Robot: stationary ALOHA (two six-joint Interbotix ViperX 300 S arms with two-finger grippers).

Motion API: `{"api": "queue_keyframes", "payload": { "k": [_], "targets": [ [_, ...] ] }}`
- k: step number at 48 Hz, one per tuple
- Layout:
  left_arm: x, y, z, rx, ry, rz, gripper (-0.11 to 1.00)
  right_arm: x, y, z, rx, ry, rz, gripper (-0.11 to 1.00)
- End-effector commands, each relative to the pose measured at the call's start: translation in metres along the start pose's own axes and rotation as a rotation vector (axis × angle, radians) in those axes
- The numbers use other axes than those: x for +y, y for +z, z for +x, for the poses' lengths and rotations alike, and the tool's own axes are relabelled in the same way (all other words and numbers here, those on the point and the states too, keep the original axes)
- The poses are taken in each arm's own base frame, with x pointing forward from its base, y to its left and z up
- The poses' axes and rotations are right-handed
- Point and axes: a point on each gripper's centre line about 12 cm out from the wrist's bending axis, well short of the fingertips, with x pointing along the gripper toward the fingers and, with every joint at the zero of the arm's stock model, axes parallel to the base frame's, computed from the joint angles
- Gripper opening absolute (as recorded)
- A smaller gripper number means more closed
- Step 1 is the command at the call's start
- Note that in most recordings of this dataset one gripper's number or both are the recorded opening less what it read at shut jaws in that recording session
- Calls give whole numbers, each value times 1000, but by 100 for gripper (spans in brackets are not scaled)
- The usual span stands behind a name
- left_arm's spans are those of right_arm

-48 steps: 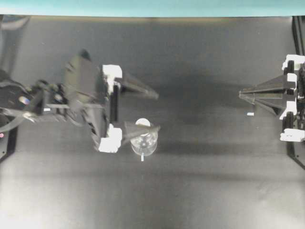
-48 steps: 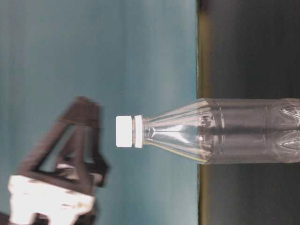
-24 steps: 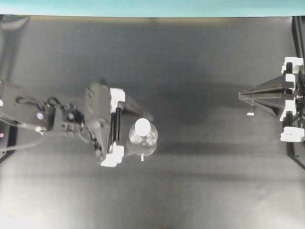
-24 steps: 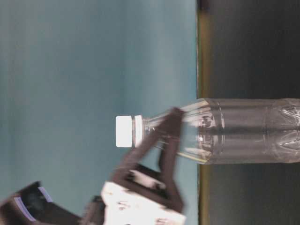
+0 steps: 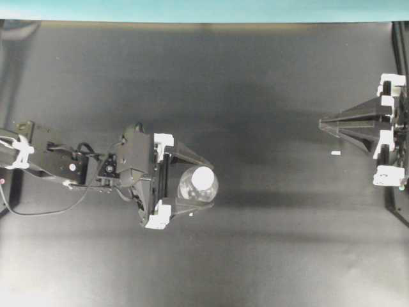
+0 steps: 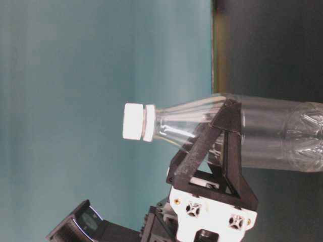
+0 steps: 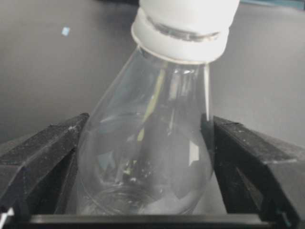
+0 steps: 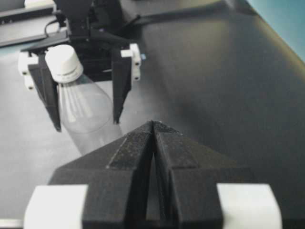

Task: Open the bottle cap by holding the bottle with the left arm and twisting the cap with the right arm.
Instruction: 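Close the left gripper around the clear bottle's body, then swing the right gripper over to the white cap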

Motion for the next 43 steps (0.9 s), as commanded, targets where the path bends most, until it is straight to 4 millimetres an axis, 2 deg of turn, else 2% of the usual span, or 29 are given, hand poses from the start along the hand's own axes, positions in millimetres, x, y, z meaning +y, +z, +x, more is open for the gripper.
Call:
{"api": "queue_keyframes", "payload": {
  "k": [1, 28, 43],
  "targets": [
    [0, -11, 1, 32, 0, 3, 99, 0, 5, 2, -11, 0, 19, 0],
    [4, -51, 5, 141, 10, -12, 99, 1, 7, 1, -23, 4, 31, 0],
    [5, -55, 4, 150, 14, -17, 99, 4, 0, 1, 41, 13, 74, 0]
  ]
}}
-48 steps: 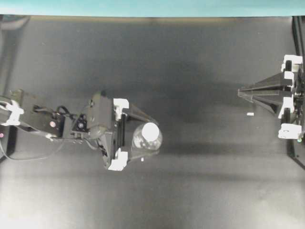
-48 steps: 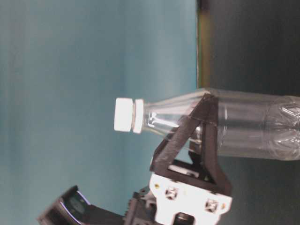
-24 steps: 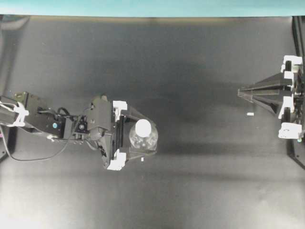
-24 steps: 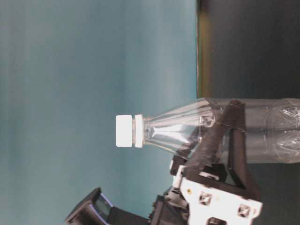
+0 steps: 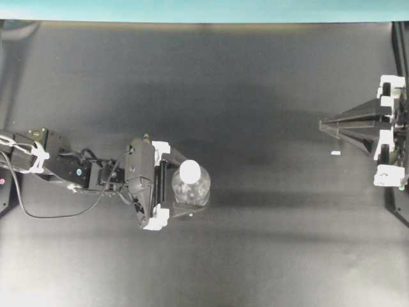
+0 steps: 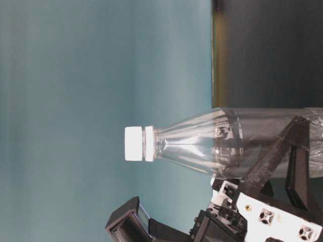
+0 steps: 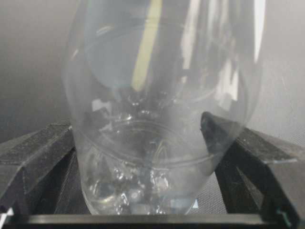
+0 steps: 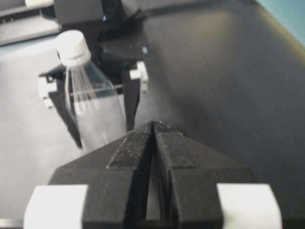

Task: Open the bottle cap by holding the bottle with the left arm and twisting the cap with the right arm.
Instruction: 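Swing the right gripper over to the white cap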

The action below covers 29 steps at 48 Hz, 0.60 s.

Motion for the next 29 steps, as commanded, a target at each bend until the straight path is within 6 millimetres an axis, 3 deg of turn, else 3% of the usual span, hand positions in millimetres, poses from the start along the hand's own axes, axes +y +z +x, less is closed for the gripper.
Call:
{"api": "queue_keyframes", "payload": {
  "k": [1, 12, 17, 23, 29],
  "targets": [
    [-1, -6, 1, 21, -4, -1, 99, 4, 4, 2, 10, 12, 33, 0],
    [0, -14, -1, 42, -1, 5, 90, 11, 6, 3, 82, 28, 83, 0],
    [0, -18, -4, 53, -1, 10, 83, 20, 8, 5, 204, 39, 78, 0],
    [-2, -20, -6, 55, -5, 14, 82, 31, 11, 9, 393, 42, 72, 2],
    [-4, -19, -5, 49, -11, 17, 82, 44, 25, 18, 568, 40, 155, 13]
  ]
}}
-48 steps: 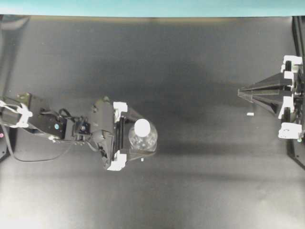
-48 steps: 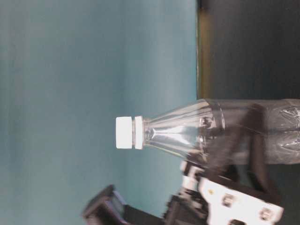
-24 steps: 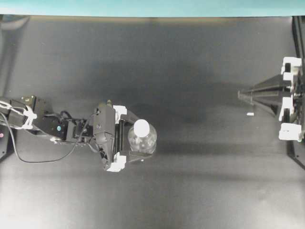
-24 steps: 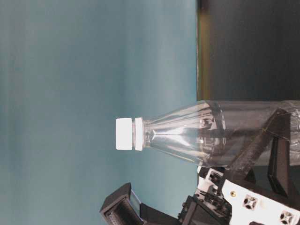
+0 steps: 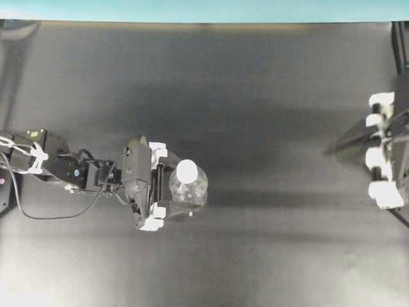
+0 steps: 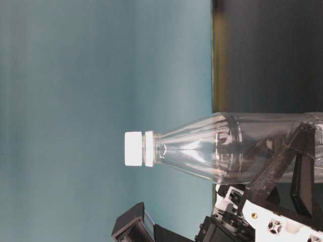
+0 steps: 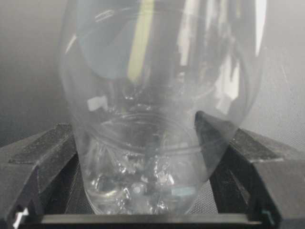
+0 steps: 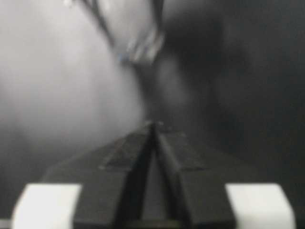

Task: Open the bottle cap by holding the bottle with the left arm and twisting the cap with the right arm.
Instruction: 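Swing the right gripper over to the white cap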

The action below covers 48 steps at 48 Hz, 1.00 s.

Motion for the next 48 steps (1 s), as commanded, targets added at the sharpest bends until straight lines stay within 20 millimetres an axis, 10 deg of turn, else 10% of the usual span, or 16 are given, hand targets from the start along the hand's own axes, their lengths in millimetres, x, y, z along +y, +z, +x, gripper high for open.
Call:
{"api": "queue_keyframes", "payload": {
  "k": [1, 15, 34, 48],
  "targets": [
    [-4, -9, -1, 27, -9, 5, 82, 12, 23, -3, 92, 14, 82, 16],
    [-5, -7, -1, 14, -13, 6, 82, 35, 83, 19, 234, 27, 239, 84],
    [-4, -7, -1, 14, -12, 6, 82, 40, 168, 82, 403, -29, 558, 80],
    [-4, -6, 0, 11, -12, 0, 82, 48, 185, 137, 535, -80, 541, 80]
  ]
}}
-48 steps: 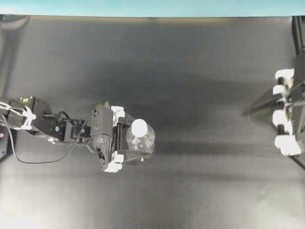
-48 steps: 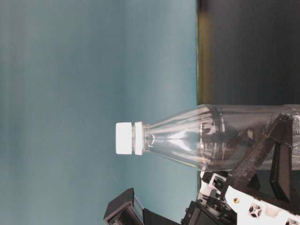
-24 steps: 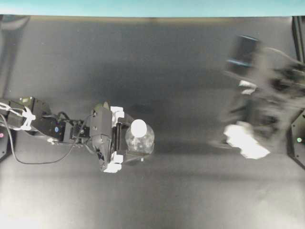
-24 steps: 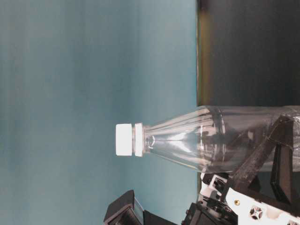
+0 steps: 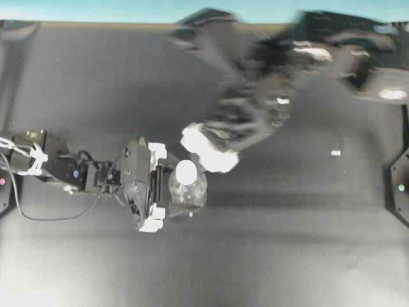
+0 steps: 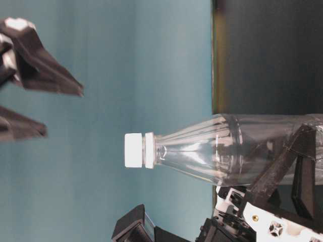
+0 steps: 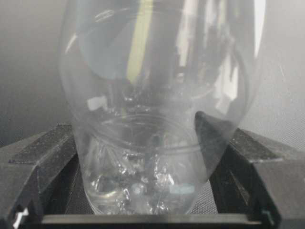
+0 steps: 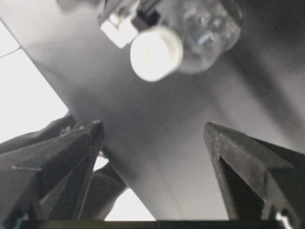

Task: Open the bottle cap by holding the bottle with the left arm and twisting the cap with the right arm.
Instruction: 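Swing the right gripper over to the white cap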

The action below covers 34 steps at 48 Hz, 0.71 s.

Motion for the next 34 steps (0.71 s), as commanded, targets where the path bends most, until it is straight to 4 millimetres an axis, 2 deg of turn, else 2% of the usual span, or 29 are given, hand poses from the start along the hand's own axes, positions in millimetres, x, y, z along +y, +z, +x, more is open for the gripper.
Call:
{"api": "queue_keyframes", "payload": {
  "k": [1, 22, 34],
  "targets": [
    [-3, -6, 1, 21, -8, -2, 82, 15, -2, 15, 28, -13, -30, 80],
    [-1, -6, 1, 21, -5, -3, 82, 20, 8, 53, 88, -80, -58, 80],
    [-1, -6, 1, 22, -4, -3, 82, 18, 7, 65, 117, -120, -80, 79]
  ]
}}
